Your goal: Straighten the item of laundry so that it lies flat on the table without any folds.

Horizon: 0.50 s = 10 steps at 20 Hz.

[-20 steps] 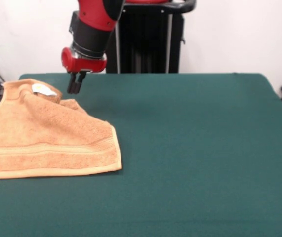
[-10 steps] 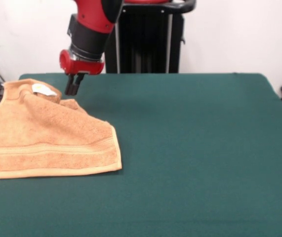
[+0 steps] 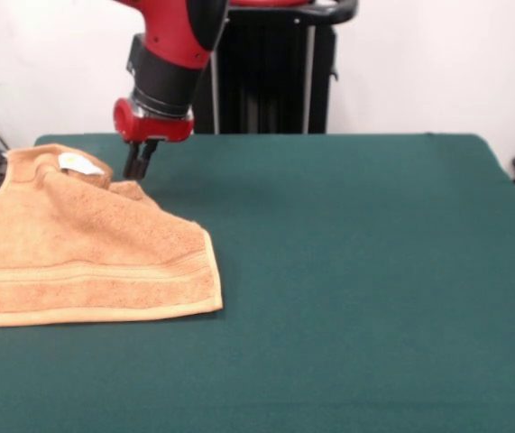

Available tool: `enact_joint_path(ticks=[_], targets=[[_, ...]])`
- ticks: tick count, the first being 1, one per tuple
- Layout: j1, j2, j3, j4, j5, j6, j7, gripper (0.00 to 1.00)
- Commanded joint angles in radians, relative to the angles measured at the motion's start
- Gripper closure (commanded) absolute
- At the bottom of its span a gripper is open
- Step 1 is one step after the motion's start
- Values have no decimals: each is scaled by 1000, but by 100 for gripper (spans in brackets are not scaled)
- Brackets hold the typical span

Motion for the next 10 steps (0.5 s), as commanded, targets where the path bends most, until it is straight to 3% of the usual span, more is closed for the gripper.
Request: enact_joint_path(ticks=[1, 10], targets=[[40, 47, 40, -42, -22, -77, 168, 100], [58, 41, 17, -43, -24, -77, 160, 100]])
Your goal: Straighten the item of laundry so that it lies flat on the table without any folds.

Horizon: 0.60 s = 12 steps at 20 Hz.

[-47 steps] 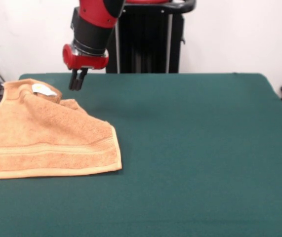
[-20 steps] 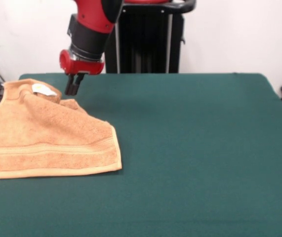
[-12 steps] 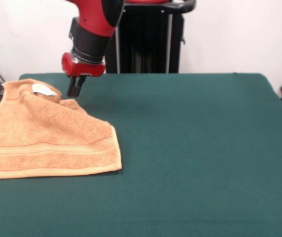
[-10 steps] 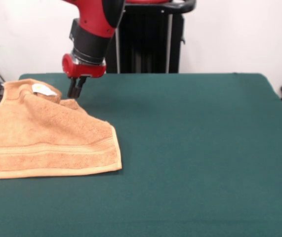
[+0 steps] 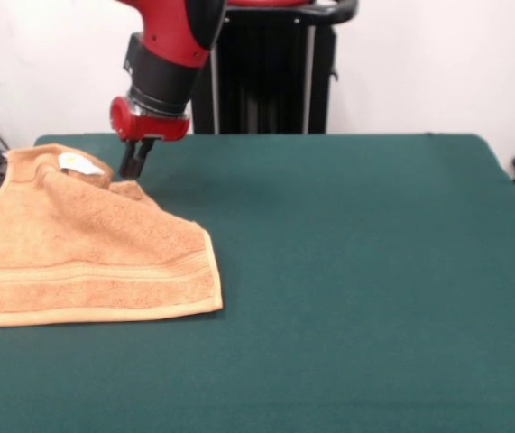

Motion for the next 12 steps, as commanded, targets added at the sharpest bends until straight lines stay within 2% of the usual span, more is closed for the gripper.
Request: enact_joint_path(ticks=[1, 5, 12], targets=[[54, 35, 36, -42, -20, -53, 160, 100], [55, 31, 36, -38, -21, -50, 161, 100], [42, 55, 54, -51, -24, -125, 173, 100]])
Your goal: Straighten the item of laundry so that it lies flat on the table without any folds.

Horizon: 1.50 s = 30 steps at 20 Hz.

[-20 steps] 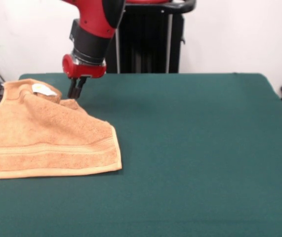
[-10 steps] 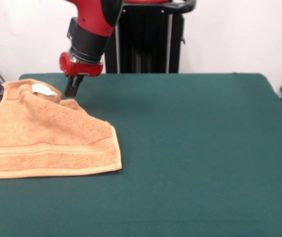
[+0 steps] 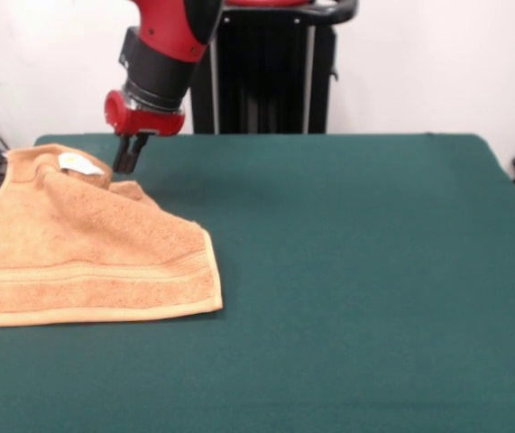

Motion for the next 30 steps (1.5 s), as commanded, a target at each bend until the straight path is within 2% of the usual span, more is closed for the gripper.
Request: enact_joint_path(ticks=[1, 11, 16, 20, 30], targets=[[24, 52, 83, -50, -22, -108, 173, 100], [22, 50, 83, -46, -23, -163, 172, 100], [1, 51, 109, -50, -30, -120, 164, 100], [2, 81, 102, -66, -22, -125, 162, 100], [-6, 88, 109, -70, -27, -130, 162, 100]])
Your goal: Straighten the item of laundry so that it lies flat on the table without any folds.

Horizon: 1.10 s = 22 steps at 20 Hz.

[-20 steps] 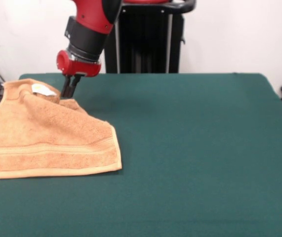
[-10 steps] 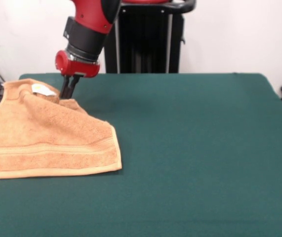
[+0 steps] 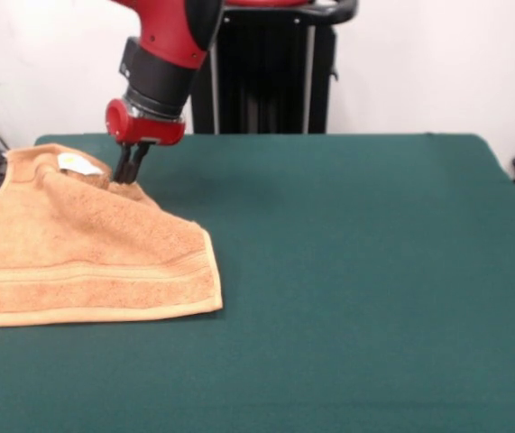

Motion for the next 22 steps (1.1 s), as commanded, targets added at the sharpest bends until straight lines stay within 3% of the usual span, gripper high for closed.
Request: enact_joint_path(ticks=[1, 22], targets=[[0, 46, 112, -66, -25, -36, 163, 100], [-25, 132, 97, -138, -31, -99, 150, 100]])
